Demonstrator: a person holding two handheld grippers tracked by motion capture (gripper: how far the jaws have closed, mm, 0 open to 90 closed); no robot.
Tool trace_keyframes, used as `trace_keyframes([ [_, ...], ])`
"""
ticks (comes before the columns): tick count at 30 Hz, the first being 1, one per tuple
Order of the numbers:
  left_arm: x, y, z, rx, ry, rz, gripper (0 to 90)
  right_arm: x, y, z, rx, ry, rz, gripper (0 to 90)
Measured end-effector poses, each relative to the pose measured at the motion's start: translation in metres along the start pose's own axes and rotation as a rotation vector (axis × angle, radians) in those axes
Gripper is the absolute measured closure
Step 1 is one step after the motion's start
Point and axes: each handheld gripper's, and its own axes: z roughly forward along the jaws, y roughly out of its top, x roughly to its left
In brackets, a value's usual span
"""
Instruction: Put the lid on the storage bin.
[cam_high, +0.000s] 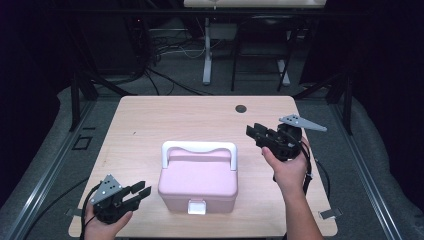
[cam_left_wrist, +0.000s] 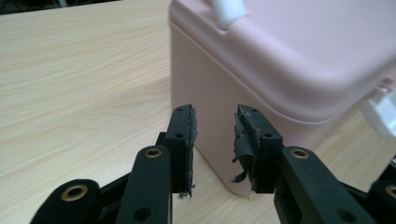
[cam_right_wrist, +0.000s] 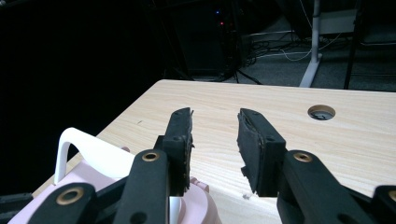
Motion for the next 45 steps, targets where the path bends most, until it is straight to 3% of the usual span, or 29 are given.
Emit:
trace_keyframes([
  [6, 0.012, 0.0, 0.002, -0.012, 0.031, -0.028, 64.4, -0.004, -0.001, 0.002, 0.009, -0.008, 0.006, 64.0],
  [22, 0.031, 0.02, 0.024, -0.027, 0.056, -0.033, 62.8, -0.006, -0.003, 0.003, 0.016, -0.021, 0.007, 63.1],
  [32, 0.04, 0.037, 0.041, -0.032, 0.053, -0.051, 62.5, -0.007, -0.003, 0.001, 0.014, -0.025, -0.001, 62.3],
  [36, 0.042, 0.045, 0.049, -0.032, 0.032, -0.075, 61.9, -0.007, -0.005, 0.004, 0.027, -0.028, -0.006, 61.8],
  [45, 0.05, 0.056, 0.056, -0.049, 0.04, -0.11, 61.3, -0.009, -0.007, 0.006, 0.035, -0.033, -0.006, 61.2],
])
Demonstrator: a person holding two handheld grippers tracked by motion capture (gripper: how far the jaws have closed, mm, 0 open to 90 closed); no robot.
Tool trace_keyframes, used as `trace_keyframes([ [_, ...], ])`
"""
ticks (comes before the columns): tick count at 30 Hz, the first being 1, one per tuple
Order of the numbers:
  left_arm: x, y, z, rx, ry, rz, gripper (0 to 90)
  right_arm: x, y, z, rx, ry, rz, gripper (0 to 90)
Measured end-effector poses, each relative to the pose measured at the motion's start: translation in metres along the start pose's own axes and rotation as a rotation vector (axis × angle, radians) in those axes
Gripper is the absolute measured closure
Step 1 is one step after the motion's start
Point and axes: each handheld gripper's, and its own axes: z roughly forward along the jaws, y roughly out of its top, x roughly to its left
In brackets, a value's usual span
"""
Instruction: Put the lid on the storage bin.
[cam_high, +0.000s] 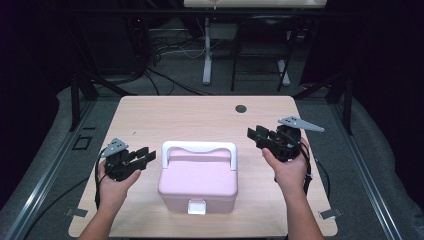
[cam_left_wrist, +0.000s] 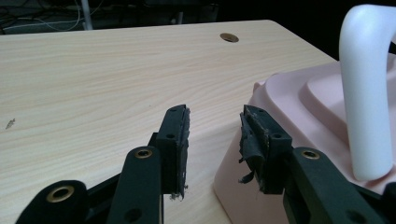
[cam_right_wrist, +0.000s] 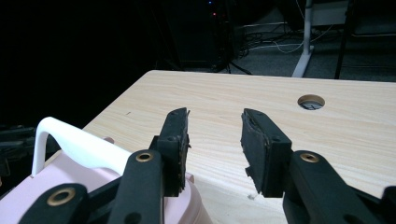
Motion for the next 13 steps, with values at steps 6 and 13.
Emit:
trace_keyframes([
  [6, 0.006, -0.009, -0.003, 0.008, 0.013, 0.0, 60.7, -0.002, -0.002, 0.004, 0.017, -0.004, -0.001, 60.5],
  [13, 0.013, -0.018, -0.005, 0.023, 0.02, -0.007, 58.2, -0.004, -0.006, 0.011, 0.047, -0.009, 0.001, 58.3],
])
